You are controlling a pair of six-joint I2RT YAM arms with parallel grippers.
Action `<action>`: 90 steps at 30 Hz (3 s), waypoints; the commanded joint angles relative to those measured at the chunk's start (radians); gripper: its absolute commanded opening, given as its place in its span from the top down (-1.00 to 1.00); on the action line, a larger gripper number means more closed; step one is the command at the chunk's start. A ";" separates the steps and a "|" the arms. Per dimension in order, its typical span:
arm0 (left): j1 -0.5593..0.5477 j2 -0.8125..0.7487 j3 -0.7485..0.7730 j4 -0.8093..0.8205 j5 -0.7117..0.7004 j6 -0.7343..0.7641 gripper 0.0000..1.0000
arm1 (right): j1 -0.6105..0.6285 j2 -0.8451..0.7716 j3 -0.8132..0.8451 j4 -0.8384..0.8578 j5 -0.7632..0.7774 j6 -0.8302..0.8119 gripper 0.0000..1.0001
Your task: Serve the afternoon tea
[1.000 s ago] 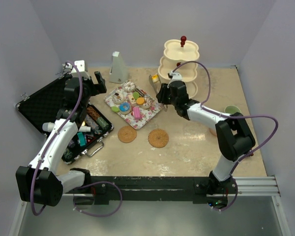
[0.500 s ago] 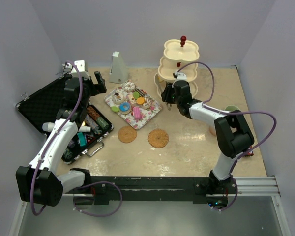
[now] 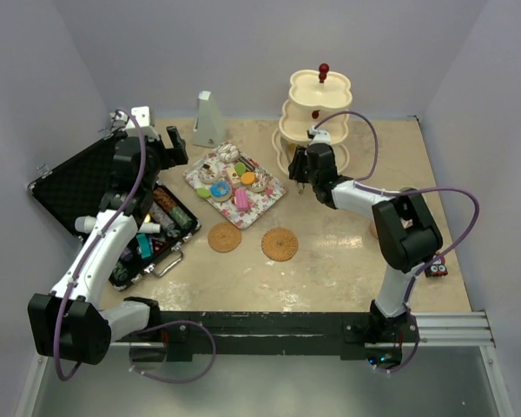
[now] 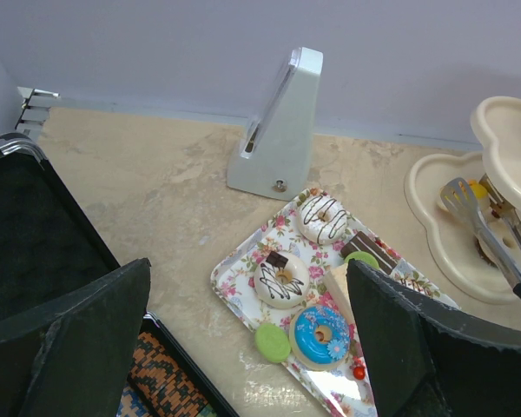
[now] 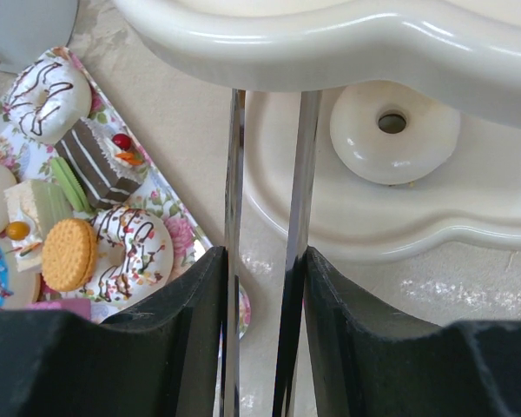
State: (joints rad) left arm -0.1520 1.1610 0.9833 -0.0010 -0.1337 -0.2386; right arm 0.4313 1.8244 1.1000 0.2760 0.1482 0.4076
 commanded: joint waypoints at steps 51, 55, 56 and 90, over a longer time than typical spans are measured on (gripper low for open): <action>-0.003 -0.003 -0.006 0.047 0.006 0.016 -0.99 | 0.056 -0.203 -0.106 -0.064 -0.070 -0.032 -0.13; -0.003 -0.004 -0.006 0.047 0.005 0.016 -0.99 | 0.089 -0.241 -0.115 -0.090 -0.076 -0.029 -0.14; -0.001 -0.003 -0.006 0.047 0.005 0.016 -0.99 | 0.098 -0.249 -0.114 -0.096 -0.079 -0.029 -0.14; -0.003 0.003 -0.006 0.049 0.022 0.005 -0.99 | 0.265 -0.293 -0.075 -0.241 -0.104 0.030 -0.03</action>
State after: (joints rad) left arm -0.1520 1.1633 0.9833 -0.0010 -0.1253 -0.2394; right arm 0.6933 1.5944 1.0481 0.0257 0.0269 0.4187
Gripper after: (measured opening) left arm 0.995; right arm 0.529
